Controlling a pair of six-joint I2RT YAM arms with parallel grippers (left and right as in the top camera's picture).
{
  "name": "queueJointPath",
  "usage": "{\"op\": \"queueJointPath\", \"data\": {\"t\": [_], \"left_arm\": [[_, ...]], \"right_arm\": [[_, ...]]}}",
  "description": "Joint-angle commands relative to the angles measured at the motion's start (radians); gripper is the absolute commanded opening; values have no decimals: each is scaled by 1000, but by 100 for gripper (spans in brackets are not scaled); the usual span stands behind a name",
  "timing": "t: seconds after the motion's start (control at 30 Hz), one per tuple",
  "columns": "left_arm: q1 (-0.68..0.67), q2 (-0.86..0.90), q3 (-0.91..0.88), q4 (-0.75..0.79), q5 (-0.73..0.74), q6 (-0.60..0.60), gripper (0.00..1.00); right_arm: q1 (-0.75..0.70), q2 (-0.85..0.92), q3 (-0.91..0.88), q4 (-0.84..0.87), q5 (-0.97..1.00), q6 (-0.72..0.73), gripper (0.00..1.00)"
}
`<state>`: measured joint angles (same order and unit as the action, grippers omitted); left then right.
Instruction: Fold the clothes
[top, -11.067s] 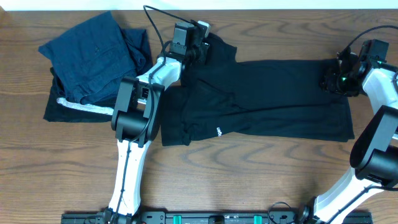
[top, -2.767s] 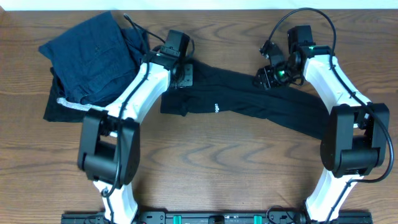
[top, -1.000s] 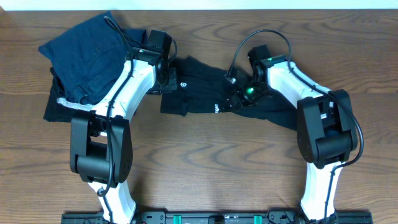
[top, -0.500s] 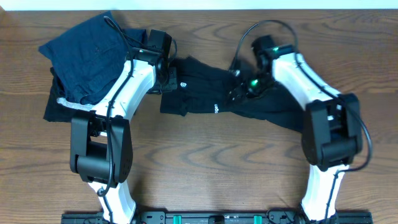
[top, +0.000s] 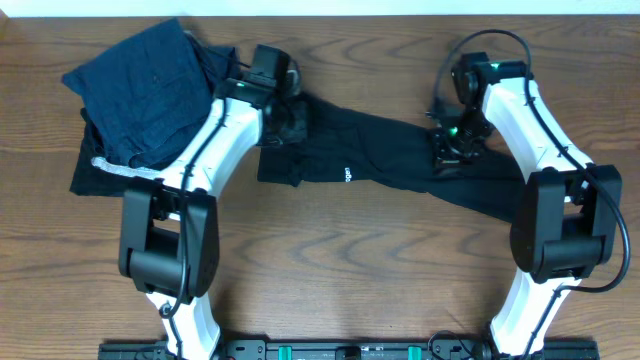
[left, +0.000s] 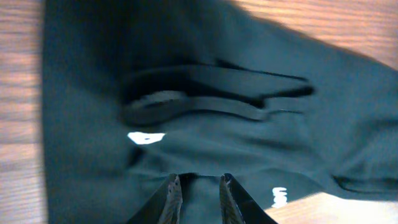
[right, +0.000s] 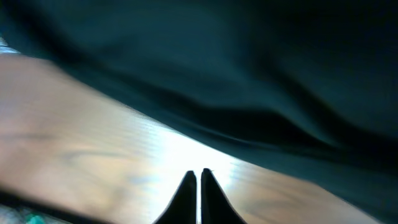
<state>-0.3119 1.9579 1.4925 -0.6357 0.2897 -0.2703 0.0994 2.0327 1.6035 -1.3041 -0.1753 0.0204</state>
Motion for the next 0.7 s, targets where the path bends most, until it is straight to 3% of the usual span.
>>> {"op": "queueJointPath", "data": {"t": [0.0,0.2,0.67], "left_arm": [[-40,0,-2,18,23,-16,24],[-77,0,-2,32,-33,-16,24],[-79,0,-4,32,-55,-15,24]], "right_arm": [[-31,-9,-59,35,217,153,1],[-64,-9,-195,231,212,151,1],[-138,-10,-226,100,160,213,1]]}}
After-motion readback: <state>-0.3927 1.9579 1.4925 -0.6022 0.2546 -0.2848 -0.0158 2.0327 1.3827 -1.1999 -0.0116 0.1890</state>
